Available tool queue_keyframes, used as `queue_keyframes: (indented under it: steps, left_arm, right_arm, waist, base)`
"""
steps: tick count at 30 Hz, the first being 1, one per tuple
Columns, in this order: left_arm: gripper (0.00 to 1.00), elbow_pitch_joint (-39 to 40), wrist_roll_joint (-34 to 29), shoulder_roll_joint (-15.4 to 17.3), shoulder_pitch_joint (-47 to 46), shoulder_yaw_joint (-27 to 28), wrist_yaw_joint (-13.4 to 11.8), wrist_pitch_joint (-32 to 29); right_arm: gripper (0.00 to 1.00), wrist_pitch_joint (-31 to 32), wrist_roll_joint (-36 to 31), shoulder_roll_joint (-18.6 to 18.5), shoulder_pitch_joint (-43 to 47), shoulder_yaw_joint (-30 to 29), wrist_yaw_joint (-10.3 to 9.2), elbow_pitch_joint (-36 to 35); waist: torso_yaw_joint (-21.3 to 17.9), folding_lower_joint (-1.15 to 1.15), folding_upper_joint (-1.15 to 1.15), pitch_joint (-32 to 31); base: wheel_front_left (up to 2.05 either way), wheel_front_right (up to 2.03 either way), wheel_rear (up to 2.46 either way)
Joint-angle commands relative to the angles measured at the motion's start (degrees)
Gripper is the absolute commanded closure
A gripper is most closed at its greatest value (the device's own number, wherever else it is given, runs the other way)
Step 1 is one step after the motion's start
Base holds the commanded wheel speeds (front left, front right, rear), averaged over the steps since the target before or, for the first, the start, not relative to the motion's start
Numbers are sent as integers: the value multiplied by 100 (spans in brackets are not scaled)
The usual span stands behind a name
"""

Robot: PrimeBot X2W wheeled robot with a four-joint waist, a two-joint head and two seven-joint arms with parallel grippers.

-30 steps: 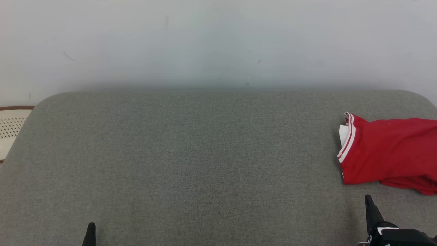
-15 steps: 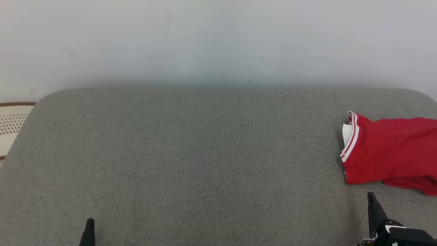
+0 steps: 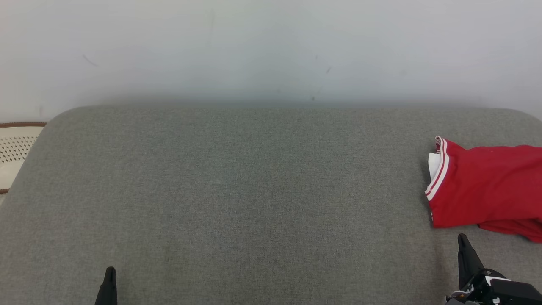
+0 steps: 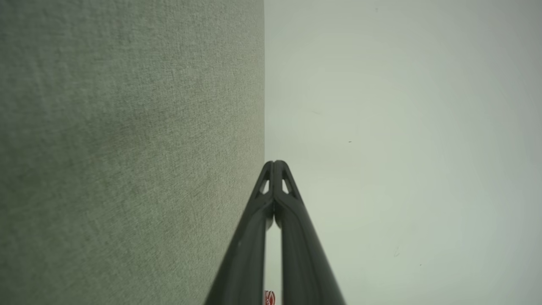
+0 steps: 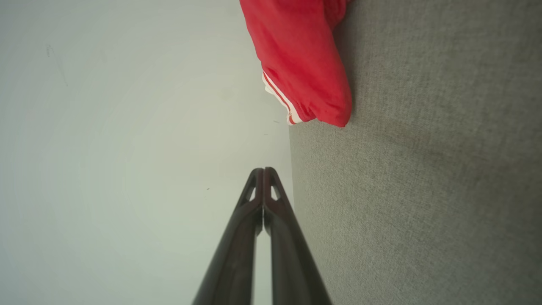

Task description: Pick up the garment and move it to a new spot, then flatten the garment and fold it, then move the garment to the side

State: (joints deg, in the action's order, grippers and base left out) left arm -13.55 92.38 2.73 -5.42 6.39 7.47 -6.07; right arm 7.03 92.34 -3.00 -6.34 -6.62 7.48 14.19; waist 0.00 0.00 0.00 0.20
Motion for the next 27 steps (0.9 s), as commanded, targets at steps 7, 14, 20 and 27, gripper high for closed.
queue_keyframes:
  steps: [7,14,20,27]
  left_arm:
    - [100,9,20,26,-26,9,15,-26]
    - [100,9,20,26,-26,9,15,-26]
    - [100,9,20,25,-25,9,15,-26]
    - [100,10,20,25,-25,9,15,-26]
  right_arm:
    - [100,2,12,17,-3,-10,2,-12]
    - [100,4,10,17,-3,-12,2,-11]
    - [100,4,9,18,-3,-12,2,-11]
    - [100,6,8,19,-3,-11,2,-11]
  waist:
    - [0,0,0,-1]
    - [0,0,0,-1]
    - [0,0,0,-1]
    - [0,0,0,0]
  base:
    - [0,0,0]
    - [0,0,0]
    - [0,0,0]
    - [0,0,0]
